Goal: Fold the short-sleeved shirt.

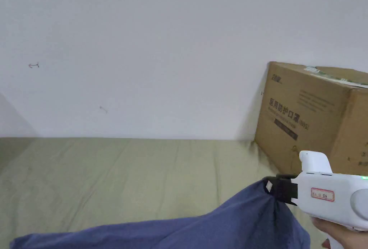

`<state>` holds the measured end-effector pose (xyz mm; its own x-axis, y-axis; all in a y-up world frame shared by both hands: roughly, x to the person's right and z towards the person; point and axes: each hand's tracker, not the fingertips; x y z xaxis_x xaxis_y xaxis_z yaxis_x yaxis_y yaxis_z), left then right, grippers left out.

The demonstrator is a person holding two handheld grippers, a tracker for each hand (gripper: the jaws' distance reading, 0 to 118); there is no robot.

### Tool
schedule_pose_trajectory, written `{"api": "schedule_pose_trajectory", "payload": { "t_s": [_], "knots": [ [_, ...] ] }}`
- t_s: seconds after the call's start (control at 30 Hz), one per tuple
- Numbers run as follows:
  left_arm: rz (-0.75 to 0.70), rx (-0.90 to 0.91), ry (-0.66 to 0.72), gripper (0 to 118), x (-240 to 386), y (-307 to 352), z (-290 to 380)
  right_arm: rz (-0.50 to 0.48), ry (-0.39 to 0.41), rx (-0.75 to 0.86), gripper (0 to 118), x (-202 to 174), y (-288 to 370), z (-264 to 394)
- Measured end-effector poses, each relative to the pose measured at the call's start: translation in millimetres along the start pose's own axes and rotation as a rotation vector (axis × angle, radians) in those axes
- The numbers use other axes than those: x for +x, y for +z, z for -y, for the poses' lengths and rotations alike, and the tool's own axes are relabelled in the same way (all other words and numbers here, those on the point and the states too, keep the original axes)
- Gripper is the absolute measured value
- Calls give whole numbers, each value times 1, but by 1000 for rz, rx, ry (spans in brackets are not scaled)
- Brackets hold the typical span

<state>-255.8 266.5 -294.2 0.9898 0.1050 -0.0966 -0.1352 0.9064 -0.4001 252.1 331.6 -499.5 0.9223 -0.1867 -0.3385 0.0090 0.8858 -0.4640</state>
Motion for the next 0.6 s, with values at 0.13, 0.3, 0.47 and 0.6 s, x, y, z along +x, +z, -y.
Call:
{"api": "schedule_pose_trajectory", "payload": {
  "t_s": [0.13, 0.3, 0.47, 0.6],
  "knots": [
    [41, 45, -1, 5, 8, -1, -79, 17, -22, 84, 2, 1, 38, -51],
    [21, 95, -53, 5, 13, -10, -172, 45, -10, 204, 2, -13, 68, -125],
    [4, 134, -12, 5, 4, -24, -243, 79, -1, 265, 2, -26, 67, -195],
    [-21, 166, -8, 5, -7, -42, -281, 78, -53, 335, 2, -32, 51, -243]
  ]
}}
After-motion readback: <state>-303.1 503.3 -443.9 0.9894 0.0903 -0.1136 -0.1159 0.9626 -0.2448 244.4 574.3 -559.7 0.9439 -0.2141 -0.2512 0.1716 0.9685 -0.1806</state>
